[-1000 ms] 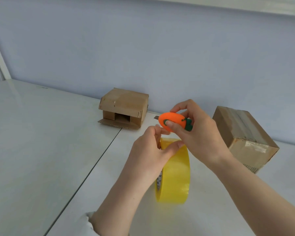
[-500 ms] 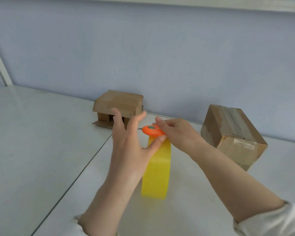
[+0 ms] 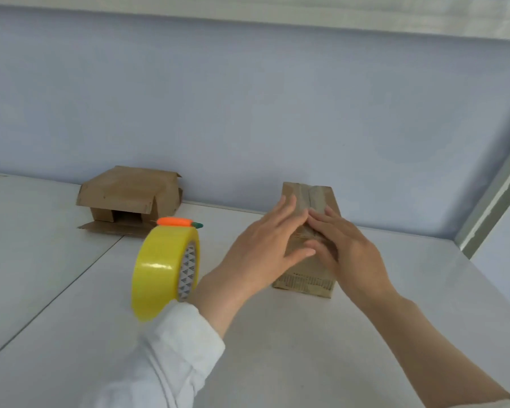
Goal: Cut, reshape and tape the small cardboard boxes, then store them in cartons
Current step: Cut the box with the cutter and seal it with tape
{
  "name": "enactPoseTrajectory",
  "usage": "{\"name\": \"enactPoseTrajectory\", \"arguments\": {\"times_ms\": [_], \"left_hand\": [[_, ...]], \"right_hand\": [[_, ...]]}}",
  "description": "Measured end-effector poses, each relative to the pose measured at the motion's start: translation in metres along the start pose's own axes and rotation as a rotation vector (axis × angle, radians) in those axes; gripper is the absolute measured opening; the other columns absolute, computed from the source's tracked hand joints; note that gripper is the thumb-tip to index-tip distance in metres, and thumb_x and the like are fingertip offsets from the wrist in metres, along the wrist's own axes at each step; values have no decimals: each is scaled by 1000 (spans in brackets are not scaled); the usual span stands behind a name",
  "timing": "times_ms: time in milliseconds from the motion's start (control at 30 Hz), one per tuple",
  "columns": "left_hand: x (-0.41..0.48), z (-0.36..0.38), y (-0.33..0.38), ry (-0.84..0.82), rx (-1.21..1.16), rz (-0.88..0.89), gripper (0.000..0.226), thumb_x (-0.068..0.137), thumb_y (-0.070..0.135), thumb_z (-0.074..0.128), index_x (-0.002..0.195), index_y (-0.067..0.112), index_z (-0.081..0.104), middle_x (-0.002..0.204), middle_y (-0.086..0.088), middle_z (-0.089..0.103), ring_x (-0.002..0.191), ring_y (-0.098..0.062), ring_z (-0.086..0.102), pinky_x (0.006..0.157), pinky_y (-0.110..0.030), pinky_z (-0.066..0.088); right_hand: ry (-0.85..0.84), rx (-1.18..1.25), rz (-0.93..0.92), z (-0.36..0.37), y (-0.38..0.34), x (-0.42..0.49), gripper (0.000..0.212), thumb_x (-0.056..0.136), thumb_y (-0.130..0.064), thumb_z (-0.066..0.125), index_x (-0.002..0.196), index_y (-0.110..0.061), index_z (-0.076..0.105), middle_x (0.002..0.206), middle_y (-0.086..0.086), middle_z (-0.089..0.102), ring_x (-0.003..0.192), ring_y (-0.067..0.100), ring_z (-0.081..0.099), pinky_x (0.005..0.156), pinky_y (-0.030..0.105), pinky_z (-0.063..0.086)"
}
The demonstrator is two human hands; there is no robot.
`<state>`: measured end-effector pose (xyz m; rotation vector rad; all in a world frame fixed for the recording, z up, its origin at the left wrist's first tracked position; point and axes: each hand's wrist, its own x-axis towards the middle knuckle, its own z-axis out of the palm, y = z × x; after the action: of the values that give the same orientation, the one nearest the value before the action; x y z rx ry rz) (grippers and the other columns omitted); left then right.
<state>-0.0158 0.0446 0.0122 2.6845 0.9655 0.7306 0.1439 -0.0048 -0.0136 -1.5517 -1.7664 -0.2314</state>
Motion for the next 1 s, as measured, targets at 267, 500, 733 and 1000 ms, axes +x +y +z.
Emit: {"name": "enactPoseTrajectory", "arguments": {"times_ms": [267,500,733,1000], "left_hand": [[-2,14,12,86,128,38,73,82,67,37,143,27,33,138,18,41,122,1,25,96,-21,38],[-7,-13,30,45,-61,110,41,89,56,38,125,42,54,137,23,42,127,4,33,106,-22,28],[-23,-18,60,-245,255,-33,46,93,57,25,138,49,31,137,14,32,129,-7,21,103,-31,27],[9,-2,73,-262,244,-87,47,101,39,15,147,29,21,155,-1,21,144,-17,11,113,-35,14]], "right_hand": [[-342,328,-88,-38,32,5,51,79,-31,63,128,-23,54,133,-21,48,132,0,36,106,21,34],[-773,632,187,-140,53,-17,23,76,-5,63,89,-18,77,114,-12,68,123,-5,47,99,10,37],[-567,190,244,-144,19,-14,33,95,-14,50,95,-39,70,103,-27,68,108,-13,54,102,13,37],[-735,-229,282,-89,-16,-10,56,101,-40,12,151,-17,2,159,-7,0,144,10,-12,116,30,-3]]}}
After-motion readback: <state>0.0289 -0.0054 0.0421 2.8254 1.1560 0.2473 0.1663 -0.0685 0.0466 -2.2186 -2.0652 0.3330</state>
